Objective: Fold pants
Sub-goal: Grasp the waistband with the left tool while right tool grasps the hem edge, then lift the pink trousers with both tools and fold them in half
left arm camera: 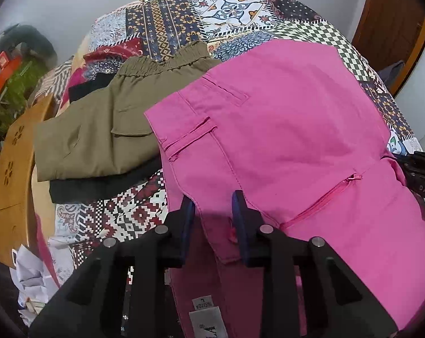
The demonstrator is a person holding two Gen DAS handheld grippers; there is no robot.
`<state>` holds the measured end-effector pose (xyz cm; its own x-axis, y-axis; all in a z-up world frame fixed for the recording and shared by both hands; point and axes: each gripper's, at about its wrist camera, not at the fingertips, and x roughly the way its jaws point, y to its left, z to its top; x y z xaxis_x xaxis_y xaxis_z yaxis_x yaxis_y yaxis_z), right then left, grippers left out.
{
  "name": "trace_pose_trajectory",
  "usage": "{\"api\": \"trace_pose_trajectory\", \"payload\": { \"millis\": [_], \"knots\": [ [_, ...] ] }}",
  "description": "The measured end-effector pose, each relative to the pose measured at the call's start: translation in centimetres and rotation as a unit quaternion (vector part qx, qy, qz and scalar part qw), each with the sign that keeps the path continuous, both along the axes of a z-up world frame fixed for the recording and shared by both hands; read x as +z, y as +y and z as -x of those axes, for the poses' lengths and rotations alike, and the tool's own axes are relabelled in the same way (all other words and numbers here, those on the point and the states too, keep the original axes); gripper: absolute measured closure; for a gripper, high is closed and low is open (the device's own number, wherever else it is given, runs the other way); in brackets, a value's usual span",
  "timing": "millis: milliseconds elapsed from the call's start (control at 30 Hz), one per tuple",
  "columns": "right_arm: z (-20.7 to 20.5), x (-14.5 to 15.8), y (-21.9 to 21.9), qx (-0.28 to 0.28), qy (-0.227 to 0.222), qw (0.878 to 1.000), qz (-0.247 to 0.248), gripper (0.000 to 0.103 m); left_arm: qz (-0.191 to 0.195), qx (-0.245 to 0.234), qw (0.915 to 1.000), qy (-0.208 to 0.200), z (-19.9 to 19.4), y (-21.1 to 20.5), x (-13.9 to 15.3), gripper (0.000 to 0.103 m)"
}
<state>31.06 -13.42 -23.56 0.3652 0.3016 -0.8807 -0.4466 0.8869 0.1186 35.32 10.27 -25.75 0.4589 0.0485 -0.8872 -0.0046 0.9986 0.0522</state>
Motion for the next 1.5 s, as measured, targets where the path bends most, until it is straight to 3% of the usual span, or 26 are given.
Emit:
{"api": "trace_pose_trajectory", "payload": {
  "millis": [200, 367, 633, 767, 967, 1200, 1300, 1367, 1400, 1433, 1500],
  "knots": [
    [0.2, 2.0, -1.2, -0.012, -0.004, 1.0, -0.001, 0.081, -0.001, 0.008, 0.9997, -0.021, 0.6, 1.2, 2.1, 0.073],
    [-0.8, 5.5, -2.2, -0.031, -0.045, 0.998, -0.019, 0.064, 0.006, 0.04, 0.9976, -0.057, 0.0, 4.0, 4.4, 0.052],
    [-5.3, 8.9, -0.1, -0.041, -0.098, 0.993, -0.047, 0.045, 0.005, 0.059, 0.9966, -0.057, -4.3, 6.0, 4.1, 0.051],
    [-7.5, 8.4, 1.1, -0.033, -0.105, 0.993, -0.04, 0.044, 0.017, 0.062, 0.9973, -0.034, -6.6, 6.6, 2.1, 0.051],
    [-11.9, 6.8, 3.3, -0.02, -0.084, 0.996, -0.03, 0.044, 0.079, 0.041, 0.9956, 0.029, -8.9, 7.2, -2.0, 0.051],
    [-15.9, 4.9, 4.4, -0.035, -0.044, 0.997, -0.055, 0.044, 0.097, 0.018, 0.9949, 0.02, -8.5, 6.8, -2.2, 0.066],
    [-16.1, 3.7, 4.8, -0.034, -0.023, 0.996, -0.075, 0.056, 0.076, 0.014, 0.9969, 0.011, -8.4, 6.2, -1.9, 0.075],
    [-15.7, 3.8, 5.0, -0.035, -0.034, 0.995, -0.082, 0.072, 0.064, 0.019, 0.9977, 0.005, -8.4, 6.1, -1.8, 0.083],
    [-15.3, 4.0, 5.2, -0.032, -0.041, 0.995, -0.081, 0.089, 0.064, 0.021, 0.9977, 0.003, -8.4, 6.2, -1.8, 0.084],
    [-15.2, 4.1, 5.3, -0.03, -0.043, 0.996, -0.078, 0.098, 0.065, 0.025, 0.9976, 0.001, -8.4, 6.3, -1.7, 0.086],
    [-15.1, 4.3, 5.7, -0.022, -0.044, 0.997, -0.066, 0.099, 0.07, 0.037, 0.9969, -0.004, -8.3, 6.6, -1.5, 0.089]
  ]
}}
